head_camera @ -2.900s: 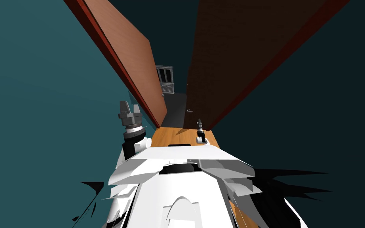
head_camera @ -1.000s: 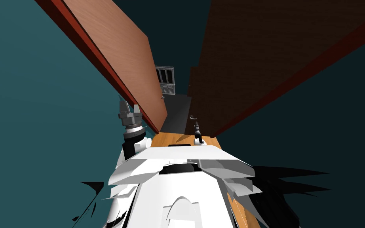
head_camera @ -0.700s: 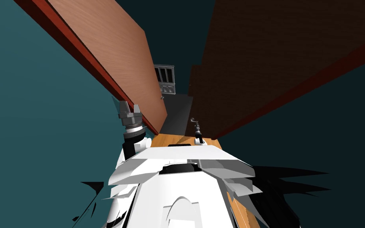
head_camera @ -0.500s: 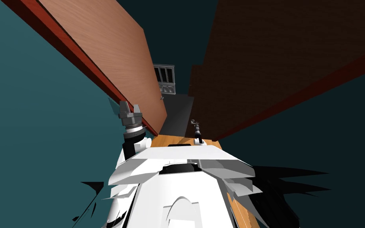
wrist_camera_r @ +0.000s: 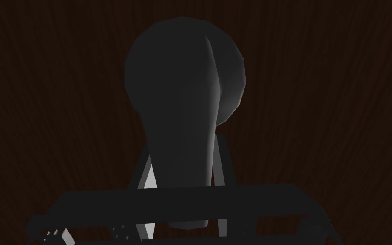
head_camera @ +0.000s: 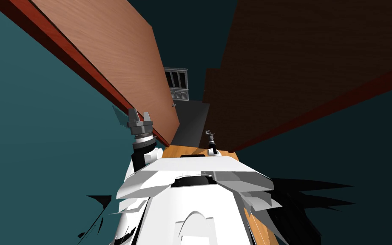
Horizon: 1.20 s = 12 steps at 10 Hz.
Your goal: Push the door open
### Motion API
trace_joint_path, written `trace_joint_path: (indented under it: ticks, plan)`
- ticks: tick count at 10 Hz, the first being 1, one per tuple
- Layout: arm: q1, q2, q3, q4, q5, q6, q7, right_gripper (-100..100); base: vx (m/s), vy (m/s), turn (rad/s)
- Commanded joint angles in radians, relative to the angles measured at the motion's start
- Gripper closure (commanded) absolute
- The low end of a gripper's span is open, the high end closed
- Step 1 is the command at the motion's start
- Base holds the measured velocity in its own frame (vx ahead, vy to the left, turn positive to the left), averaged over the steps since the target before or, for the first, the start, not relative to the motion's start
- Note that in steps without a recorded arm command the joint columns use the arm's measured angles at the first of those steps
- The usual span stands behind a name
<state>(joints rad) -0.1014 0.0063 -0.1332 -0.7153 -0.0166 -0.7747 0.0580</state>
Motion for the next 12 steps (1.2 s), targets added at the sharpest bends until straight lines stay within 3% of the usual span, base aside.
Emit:
trace_joint_path:
  ticks: [1,3,4,6,8,9,12]
  plan:
    - [0.004,0.001,0.001,0.001,0.001,-0.002,0.001,100,0.0,0.0,0.0]
    - [0.004,0.001,0.001,0.001,0.001,-0.002,0.001,100,0.0,0.0,0.0]
    - [0.0,-0.018,-0.012,0.0,-0.007,0.0,0.004,100,0.087,0.025,-0.014]
    - [0.001,-0.032,-0.023,0.0,-0.013,0.0,0.007,100,0.173,0.049,-0.044]
    - [0.001,-0.032,-0.023,0.0,-0.013,0.0,0.007,100,0.083,0.008,0.008]
    - [0.001,-0.05,-0.042,0.0,-0.024,0.0,0.012,100,0.16,0.027,-0.036]
    - [0.002,-0.066,-0.065,0.0,-0.037,0.001,0.018,100,0.176,0.044,-0.059]
